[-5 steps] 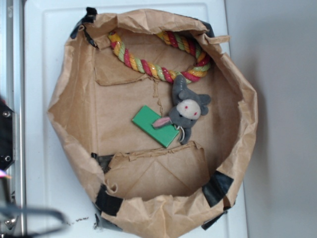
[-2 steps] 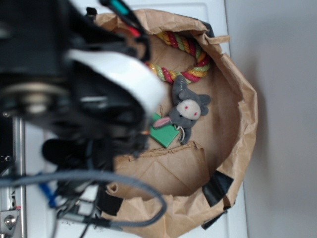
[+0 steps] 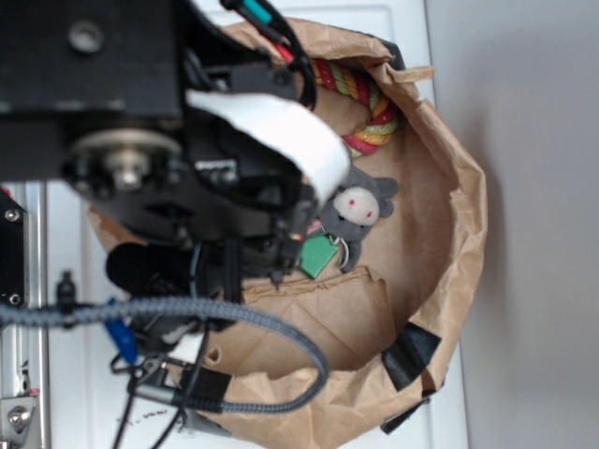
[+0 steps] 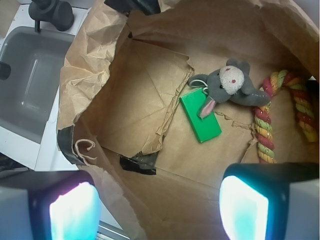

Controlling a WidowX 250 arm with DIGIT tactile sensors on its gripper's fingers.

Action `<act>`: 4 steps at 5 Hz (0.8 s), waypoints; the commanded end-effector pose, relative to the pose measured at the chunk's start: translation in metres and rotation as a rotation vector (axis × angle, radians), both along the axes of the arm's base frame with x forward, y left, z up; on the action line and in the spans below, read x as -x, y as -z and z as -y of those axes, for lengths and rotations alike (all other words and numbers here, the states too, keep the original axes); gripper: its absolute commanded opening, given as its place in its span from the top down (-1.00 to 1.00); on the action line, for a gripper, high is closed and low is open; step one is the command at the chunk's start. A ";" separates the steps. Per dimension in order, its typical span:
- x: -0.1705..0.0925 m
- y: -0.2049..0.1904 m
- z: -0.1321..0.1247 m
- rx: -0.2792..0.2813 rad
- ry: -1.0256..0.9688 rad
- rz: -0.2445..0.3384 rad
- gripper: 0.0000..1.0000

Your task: Grab the green block.

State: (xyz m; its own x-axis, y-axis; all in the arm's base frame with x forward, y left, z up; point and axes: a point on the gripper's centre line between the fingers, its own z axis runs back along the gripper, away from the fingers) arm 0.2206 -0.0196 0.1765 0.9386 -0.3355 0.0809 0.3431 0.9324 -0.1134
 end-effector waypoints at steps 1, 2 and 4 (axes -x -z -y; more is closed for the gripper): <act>-0.032 0.026 0.007 0.010 0.026 0.032 -1.00; -0.051 0.057 0.005 0.005 0.054 0.010 -1.00; -0.053 0.077 -0.005 0.044 0.103 0.061 -1.00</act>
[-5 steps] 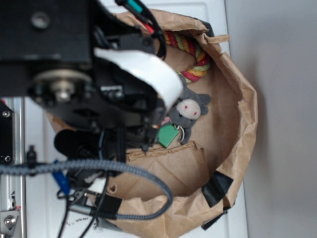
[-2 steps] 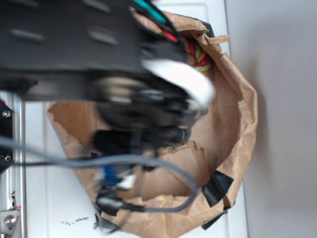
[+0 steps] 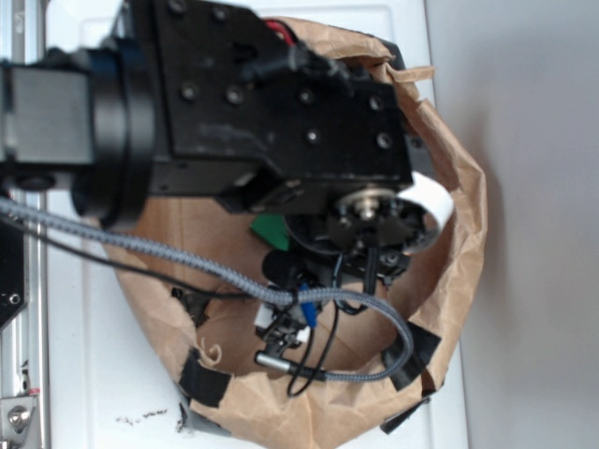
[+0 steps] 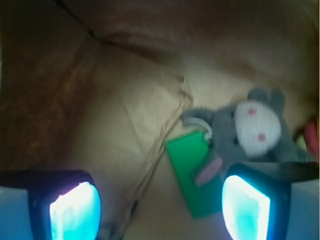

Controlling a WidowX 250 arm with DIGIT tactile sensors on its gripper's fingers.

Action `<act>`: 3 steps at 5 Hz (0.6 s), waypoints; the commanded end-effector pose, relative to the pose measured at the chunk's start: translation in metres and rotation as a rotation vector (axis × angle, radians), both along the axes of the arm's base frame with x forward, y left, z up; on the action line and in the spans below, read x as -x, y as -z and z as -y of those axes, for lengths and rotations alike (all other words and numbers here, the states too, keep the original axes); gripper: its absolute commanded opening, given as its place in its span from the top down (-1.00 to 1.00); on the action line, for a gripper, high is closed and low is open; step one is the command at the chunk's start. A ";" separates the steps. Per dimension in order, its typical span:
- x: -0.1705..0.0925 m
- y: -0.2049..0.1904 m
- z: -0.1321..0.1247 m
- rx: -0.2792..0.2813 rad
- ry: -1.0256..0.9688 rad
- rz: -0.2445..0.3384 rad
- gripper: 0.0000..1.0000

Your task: Grab the green block.

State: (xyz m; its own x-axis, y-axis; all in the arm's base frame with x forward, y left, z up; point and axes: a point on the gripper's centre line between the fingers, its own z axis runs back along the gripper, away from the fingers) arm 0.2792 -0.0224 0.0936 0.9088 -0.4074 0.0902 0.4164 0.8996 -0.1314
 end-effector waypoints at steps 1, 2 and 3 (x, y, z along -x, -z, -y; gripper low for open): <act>0.011 -0.001 -0.011 0.021 0.044 0.071 -1.00; 0.014 0.004 -0.016 0.016 0.055 0.083 -1.00; 0.018 0.011 -0.022 0.024 0.068 0.088 -1.00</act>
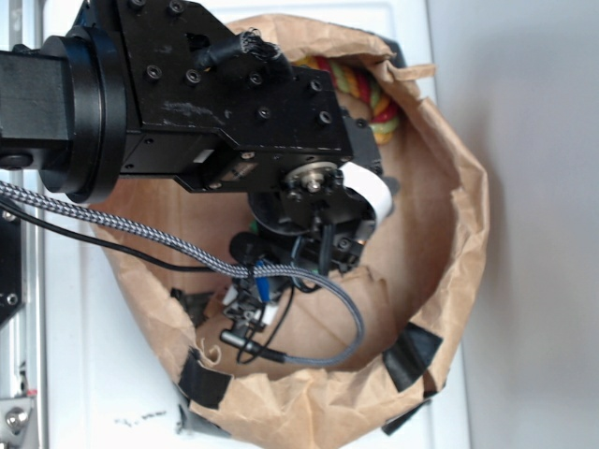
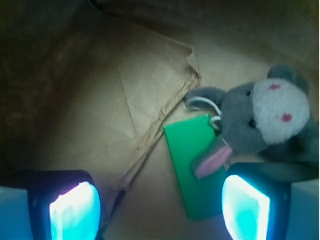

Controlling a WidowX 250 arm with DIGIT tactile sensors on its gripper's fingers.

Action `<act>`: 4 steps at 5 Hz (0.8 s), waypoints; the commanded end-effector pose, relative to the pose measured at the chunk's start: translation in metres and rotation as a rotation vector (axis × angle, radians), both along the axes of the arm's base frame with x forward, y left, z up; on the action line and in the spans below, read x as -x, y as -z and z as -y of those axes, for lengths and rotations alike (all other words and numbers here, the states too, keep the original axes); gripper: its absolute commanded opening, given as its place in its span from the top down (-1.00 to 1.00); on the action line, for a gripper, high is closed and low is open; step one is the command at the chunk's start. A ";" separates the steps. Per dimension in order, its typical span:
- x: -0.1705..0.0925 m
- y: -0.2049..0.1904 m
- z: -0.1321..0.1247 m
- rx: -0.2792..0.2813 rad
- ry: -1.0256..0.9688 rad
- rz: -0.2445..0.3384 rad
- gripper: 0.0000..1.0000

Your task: Grab the green block.

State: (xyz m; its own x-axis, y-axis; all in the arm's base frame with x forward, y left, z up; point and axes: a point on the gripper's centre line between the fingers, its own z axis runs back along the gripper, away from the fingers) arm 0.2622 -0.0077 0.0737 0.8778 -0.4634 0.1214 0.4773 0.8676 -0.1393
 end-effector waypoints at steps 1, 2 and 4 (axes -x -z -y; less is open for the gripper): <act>0.006 0.002 -0.012 0.007 0.011 0.068 -1.00; 0.006 0.015 -0.014 0.003 0.029 0.055 -1.00; 0.004 0.031 -0.014 -0.007 0.018 0.096 -1.00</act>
State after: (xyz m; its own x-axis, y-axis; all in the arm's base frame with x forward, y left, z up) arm 0.2564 0.0040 0.0361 0.8563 -0.4841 0.1799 0.5056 0.8568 -0.1012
